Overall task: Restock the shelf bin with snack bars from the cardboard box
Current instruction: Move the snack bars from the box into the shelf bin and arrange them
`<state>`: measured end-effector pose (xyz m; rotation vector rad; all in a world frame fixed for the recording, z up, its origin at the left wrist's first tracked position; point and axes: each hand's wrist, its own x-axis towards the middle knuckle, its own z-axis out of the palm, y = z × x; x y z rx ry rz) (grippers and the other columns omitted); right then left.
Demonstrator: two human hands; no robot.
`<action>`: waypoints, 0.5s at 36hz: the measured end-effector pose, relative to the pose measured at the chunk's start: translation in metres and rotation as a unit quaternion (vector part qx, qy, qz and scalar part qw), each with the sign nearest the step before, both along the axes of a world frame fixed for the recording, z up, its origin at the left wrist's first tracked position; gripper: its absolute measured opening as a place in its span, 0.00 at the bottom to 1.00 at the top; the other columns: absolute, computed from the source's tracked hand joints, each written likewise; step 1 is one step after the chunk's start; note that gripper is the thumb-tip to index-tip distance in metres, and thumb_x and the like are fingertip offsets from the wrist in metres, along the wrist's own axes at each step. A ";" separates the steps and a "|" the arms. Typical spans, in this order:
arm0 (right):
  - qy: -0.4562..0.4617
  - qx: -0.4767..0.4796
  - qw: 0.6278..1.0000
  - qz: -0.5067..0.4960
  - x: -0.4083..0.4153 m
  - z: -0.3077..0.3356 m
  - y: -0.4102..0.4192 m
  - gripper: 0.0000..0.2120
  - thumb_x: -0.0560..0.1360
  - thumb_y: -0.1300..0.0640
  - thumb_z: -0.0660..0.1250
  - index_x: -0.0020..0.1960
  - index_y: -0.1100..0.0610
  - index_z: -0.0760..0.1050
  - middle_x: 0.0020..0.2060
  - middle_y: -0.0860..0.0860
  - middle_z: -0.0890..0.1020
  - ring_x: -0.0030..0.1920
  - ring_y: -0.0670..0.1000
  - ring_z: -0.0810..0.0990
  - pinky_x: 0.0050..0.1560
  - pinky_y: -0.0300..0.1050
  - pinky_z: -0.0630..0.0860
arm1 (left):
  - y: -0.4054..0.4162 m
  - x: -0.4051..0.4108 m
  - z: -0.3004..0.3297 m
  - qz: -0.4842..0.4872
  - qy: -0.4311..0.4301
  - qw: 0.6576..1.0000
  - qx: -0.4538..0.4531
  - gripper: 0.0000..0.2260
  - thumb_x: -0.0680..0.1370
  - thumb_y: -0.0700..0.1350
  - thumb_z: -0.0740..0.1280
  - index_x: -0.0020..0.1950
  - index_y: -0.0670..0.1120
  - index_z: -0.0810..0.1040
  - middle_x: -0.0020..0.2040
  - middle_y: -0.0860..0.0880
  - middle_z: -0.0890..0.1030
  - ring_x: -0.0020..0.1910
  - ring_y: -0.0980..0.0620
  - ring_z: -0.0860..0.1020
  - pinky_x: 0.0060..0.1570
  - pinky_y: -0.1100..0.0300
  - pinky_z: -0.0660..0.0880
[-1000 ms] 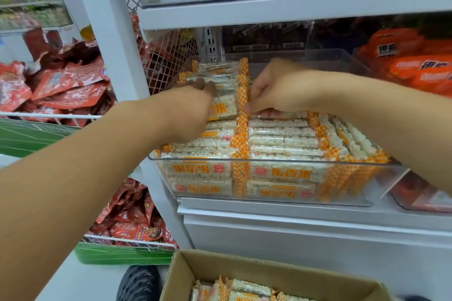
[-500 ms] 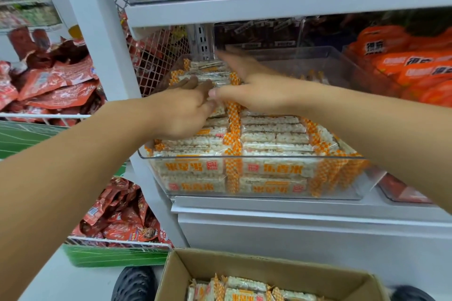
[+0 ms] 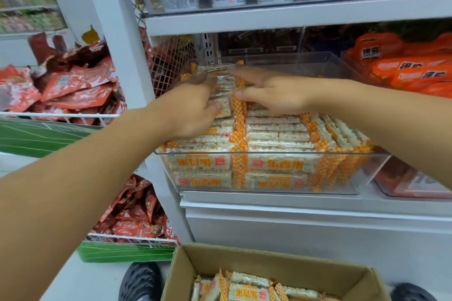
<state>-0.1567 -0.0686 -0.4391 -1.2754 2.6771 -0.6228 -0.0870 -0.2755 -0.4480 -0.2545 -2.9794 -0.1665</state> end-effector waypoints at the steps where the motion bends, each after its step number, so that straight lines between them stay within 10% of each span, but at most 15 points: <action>1: 0.021 0.012 1.000 -0.002 0.002 0.002 0.003 0.31 0.83 0.44 0.56 0.82 0.50 0.51 0.81 0.46 0.51 0.79 0.43 0.48 0.70 0.30 0.43 | -0.001 0.001 -0.001 -0.006 0.017 1.000 -0.001 0.26 0.82 0.55 0.56 0.75 0.42 0.63 0.75 0.39 0.66 0.74 0.41 0.63 0.69 0.50 0.65; 7: 0.216 -0.026 0.976 0.014 0.030 0.004 0.028 0.29 0.79 0.40 0.63 0.76 0.51 0.66 0.73 0.53 0.70 0.73 0.51 0.67 0.73 0.39 0.60 | 0.006 0.030 0.001 -0.039 0.117 0.992 -0.016 0.26 0.78 0.60 0.54 0.67 0.44 0.70 0.62 0.43 0.77 0.61 0.41 0.75 0.59 0.47 0.73; 10: 0.326 -0.135 0.935 0.023 0.071 0.001 0.041 0.16 0.80 0.46 0.63 0.55 0.57 0.81 0.48 0.54 0.82 0.49 0.53 0.80 0.51 0.48 0.75 | 0.023 0.064 0.002 -0.082 0.212 0.974 0.005 0.21 0.79 0.56 0.58 0.63 0.44 0.76 0.58 0.44 0.80 0.57 0.43 0.77 0.57 0.48 0.74; 12: 0.358 -0.195 0.913 0.026 0.108 -0.011 0.049 0.17 0.81 0.52 0.63 0.39 0.60 0.77 0.32 0.54 0.76 0.35 0.51 0.72 0.37 0.47 0.66 | 0.039 0.094 0.003 -0.130 0.255 0.958 0.020 0.15 0.80 0.52 0.60 0.56 0.44 0.80 0.49 0.47 0.81 0.49 0.46 0.78 0.50 0.52 0.73; 15: 0.245 -0.221 0.943 0.045 0.160 -0.063 0.062 0.19 0.81 0.56 0.63 0.32 0.56 0.68 0.26 0.51 0.66 0.30 0.49 0.62 0.34 0.45 0.56 | 0.056 0.130 -0.030 -0.216 0.196 0.956 0.011 0.12 0.78 0.52 0.61 0.50 0.44 0.78 0.42 0.49 0.78 0.41 0.47 0.75 0.41 0.52 0.71; 18: -0.023 0.001 0.999 0.047 0.200 -0.155 0.076 0.15 0.80 0.49 0.65 0.37 0.55 0.74 0.30 0.49 0.74 0.31 0.49 0.72 0.34 0.46 0.64 | 0.077 0.161 -0.102 -0.263 -0.068 0.956 -0.108 0.14 0.79 0.55 0.59 0.57 0.48 0.76 0.51 0.48 0.79 0.48 0.44 0.78 0.42 0.53 0.72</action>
